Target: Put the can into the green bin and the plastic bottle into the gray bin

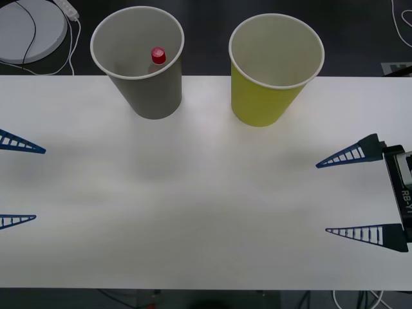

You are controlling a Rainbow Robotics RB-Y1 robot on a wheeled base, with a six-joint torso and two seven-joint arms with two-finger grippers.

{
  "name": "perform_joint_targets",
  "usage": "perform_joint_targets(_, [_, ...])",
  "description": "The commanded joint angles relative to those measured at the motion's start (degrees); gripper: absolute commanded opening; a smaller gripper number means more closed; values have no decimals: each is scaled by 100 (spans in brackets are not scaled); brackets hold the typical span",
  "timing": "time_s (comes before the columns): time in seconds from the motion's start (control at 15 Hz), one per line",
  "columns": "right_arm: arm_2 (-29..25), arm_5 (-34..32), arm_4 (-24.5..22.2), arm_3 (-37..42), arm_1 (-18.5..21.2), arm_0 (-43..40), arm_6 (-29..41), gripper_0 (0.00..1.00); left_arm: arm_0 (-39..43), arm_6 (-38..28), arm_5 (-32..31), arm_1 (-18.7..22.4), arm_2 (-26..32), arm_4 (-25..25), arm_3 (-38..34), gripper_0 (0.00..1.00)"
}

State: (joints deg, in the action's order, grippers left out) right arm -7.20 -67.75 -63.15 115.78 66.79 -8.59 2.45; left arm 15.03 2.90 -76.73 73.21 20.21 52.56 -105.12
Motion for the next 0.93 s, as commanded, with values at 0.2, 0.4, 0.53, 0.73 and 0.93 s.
perform_joint_targets(0.2, [-255,121,-118,-2,0,-222,89,100,0,0,0,0,0,0,0,100])
perform_joint_targets(0.4, [-369,165,-153,-2,0,-363,107,100,0,0,0,0,0,0,0,100])
perform_joint_targets(0.53, [-396,156,-153,-2,-9,-424,72,100,0,0,0,0,0,0,0,100])
perform_joint_targets(0.73, [-396,156,-153,6,-9,-442,54,100,0,0,0,0,0,0,0,100])
perform_joint_targets(0.93, [-396,156,-153,6,-9,-442,54,100,0,0,0,0,0,0,0,100])
